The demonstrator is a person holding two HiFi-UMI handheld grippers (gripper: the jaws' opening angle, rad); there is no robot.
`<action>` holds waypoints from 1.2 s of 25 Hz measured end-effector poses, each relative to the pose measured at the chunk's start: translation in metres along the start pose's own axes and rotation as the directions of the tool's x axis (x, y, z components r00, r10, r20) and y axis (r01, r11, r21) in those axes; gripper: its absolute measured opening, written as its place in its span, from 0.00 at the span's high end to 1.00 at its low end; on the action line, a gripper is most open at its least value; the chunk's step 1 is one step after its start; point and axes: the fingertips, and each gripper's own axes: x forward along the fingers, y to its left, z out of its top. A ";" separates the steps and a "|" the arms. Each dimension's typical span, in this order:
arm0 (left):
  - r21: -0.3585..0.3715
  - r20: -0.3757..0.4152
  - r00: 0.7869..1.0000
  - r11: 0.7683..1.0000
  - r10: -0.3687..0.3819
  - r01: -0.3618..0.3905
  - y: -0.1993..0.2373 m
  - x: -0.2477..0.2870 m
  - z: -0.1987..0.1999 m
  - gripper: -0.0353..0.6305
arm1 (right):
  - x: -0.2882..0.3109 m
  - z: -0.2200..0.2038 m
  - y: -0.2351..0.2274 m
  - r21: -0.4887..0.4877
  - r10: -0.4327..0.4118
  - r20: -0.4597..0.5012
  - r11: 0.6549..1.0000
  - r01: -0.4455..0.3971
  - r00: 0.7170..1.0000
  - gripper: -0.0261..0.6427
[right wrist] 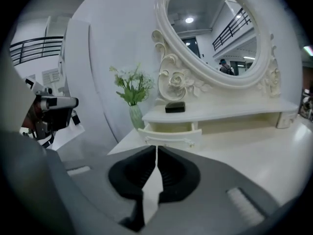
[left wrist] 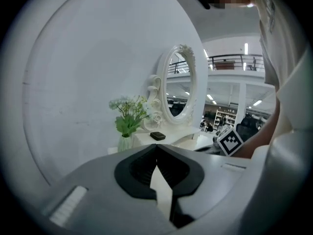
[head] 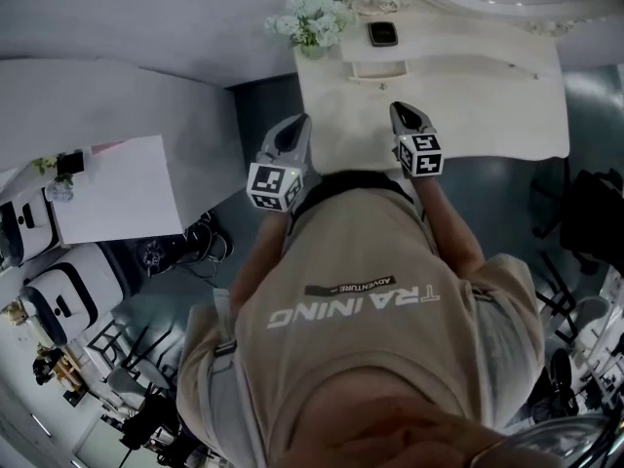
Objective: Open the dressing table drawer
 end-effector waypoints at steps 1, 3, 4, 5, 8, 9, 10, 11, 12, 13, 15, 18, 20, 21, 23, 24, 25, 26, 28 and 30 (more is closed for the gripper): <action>-0.018 0.008 1.000 1.000 -0.009 0.009 0.000 -0.001 0.005 0.94 | -0.007 0.008 0.004 0.004 0.002 0.022 1.000 -0.002 1.000 0.95; -0.013 0.023 1.000 1.000 -0.017 0.018 0.004 -0.001 0.017 0.94 | -0.016 0.030 0.013 -0.010 0.025 0.074 1.000 -0.024 0.997 0.95; 0.001 0.035 0.999 1.000 -0.018 0.018 0.006 -0.001 0.024 0.94 | -0.019 0.043 0.021 -0.034 0.048 0.101 0.998 -0.045 0.994 0.95; 0.014 0.052 0.998 1.000 -0.019 0.018 0.007 -0.001 0.032 0.94 | -0.022 0.054 0.029 -0.065 0.082 0.124 0.995 -0.074 0.989 0.96; 0.059 0.099 0.995 0.998 -0.017 0.011 0.010 -0.005 0.056 0.94 | -0.030 0.086 0.058 -0.164 0.184 0.162 0.974 -0.157 0.970 0.96; 0.077 0.109 0.994 0.997 -0.020 0.012 0.009 -0.008 0.064 0.94 | -0.034 0.095 0.067 -0.192 0.206 0.169 0.966 -0.173 0.964 0.96; 0.094 0.118 0.993 0.995 -0.025 0.014 0.008 -0.011 0.073 0.94 | -0.038 0.104 0.076 -0.217 0.224 0.178 0.959 -0.184 0.958 0.96; 0.109 0.127 0.991 0.994 -0.029 0.015 0.007 -0.015 0.080 0.94 | -0.043 0.113 0.085 -0.239 0.239 0.188 0.952 -0.191 0.953 0.96; 0.118 0.137 0.990 0.993 -0.031 0.015 0.006 -0.018 0.088 0.94 | -0.048 0.123 0.093 -0.259 0.251 0.199 0.946 -0.196 0.947 0.96; 0.123 0.146 0.989 0.992 -0.033 0.015 0.005 -0.020 0.095 0.94 | -0.054 0.134 0.099 -0.275 0.260 0.212 0.941 -0.198 0.942 0.96; 0.142 0.163 0.986 0.990 -0.032 0.008 0.005 -0.026 0.111 0.94 | -0.065 0.156 0.107 -0.300 0.274 0.240 0.933 -0.198 0.931 0.96; 0.177 0.197 0.980 0.984 -0.011 -0.025 0.009 -0.033 0.137 0.94 | -0.075 0.183 0.112 -0.341 0.286 0.276 0.922 -0.184 0.918 0.96; 0.176 0.212 0.977 0.984 -0.008 -0.030 0.012 -0.035 0.148 0.94 | -0.081 0.194 0.113 -0.369 0.290 0.295 0.913 -0.171 0.911 0.96; 0.176 0.211 0.977 0.984 -0.013 -0.025 0.013 -0.034 0.150 0.94 | -0.083 0.198 0.114 -0.378 0.293 0.306 0.911 -0.167 0.906 0.96; 0.167 0.208 0.978 0.986 -0.019 -0.016 0.017 -0.029 0.152 0.94 | -0.088 0.208 0.112 -0.387 0.304 0.342 0.908 -0.162 0.889 0.96; 0.162 0.207 0.978 0.987 -0.018 -0.016 0.019 -0.027 0.152 0.94 | -0.089 0.211 0.110 -0.389 0.313 0.362 0.907 -0.163 0.878 0.96; 0.160 0.207 0.978 0.987 -0.014 -0.020 0.019 -0.026 0.152 0.94 | -0.091 0.214 0.108 -0.389 0.321 0.377 0.906 -0.166 0.869 0.96; 0.162 0.208 0.978 0.987 -0.009 -0.025 0.018 -0.026 0.153 0.94 | -0.093 0.216 0.106 -0.389 0.323 0.385 0.906 -0.166 0.864 0.96; 0.172 0.208 0.978 0.984 -0.002 -0.034 0.014 -0.027 0.155 0.94 | -0.096 0.223 0.101 -0.396 0.318 0.393 0.905 -0.153 0.863 0.96; 0.179 0.206 0.978 0.983 0.000 -0.038 0.013 -0.028 0.158 0.94 | -0.097 0.233 0.098 -0.403 0.315 0.403 0.904 -0.143 0.859 0.96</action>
